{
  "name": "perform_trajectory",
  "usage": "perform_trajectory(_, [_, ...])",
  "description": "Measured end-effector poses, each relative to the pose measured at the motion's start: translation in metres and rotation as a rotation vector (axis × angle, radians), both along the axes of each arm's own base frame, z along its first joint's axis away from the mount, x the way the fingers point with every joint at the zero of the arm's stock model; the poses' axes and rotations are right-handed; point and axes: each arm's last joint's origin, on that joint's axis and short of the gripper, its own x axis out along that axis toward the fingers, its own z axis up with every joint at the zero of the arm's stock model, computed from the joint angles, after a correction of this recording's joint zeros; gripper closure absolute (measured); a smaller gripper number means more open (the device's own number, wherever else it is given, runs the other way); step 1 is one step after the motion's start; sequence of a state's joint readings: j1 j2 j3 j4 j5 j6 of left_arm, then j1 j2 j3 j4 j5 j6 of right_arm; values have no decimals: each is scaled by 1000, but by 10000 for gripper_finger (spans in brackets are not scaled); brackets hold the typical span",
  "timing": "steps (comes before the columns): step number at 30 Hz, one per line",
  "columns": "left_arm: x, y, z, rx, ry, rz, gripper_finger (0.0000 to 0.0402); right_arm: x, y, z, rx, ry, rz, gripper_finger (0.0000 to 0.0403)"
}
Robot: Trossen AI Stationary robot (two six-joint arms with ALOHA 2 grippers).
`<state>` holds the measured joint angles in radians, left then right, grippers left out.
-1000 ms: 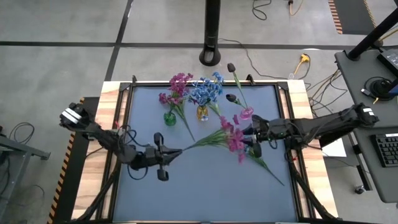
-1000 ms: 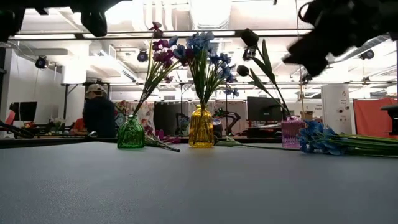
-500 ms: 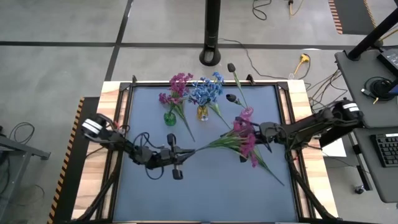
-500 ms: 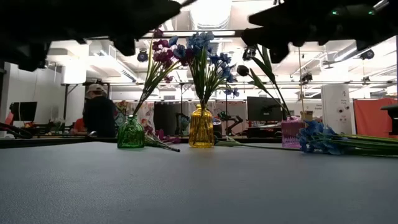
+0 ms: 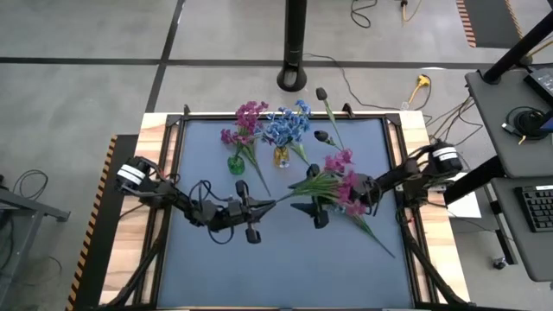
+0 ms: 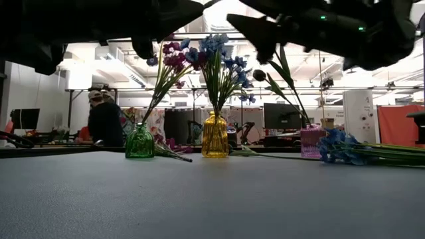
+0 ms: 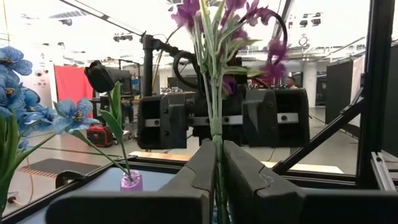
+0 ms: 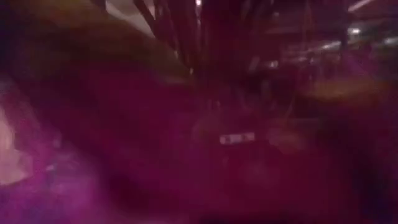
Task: Sort flowers into vase by color
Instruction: Put the right purple flowers into the green flower vase
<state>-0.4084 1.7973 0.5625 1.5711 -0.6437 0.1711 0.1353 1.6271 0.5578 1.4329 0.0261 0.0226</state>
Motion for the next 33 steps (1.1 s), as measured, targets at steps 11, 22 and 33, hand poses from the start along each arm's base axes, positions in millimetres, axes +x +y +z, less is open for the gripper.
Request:
perform_trajectory(11, [-4,2,-5,-1,24,29,389,22,4,0,-18,-26,-7,234])
perform_trajectory(22, [-4,3,-6,-14,32,73,367,21,3,2,-18,-32,-9,356])
perform_trajectory(33, [-9,4,-11,-106,39,45,264,14,2,15,-37,105,-7,389])
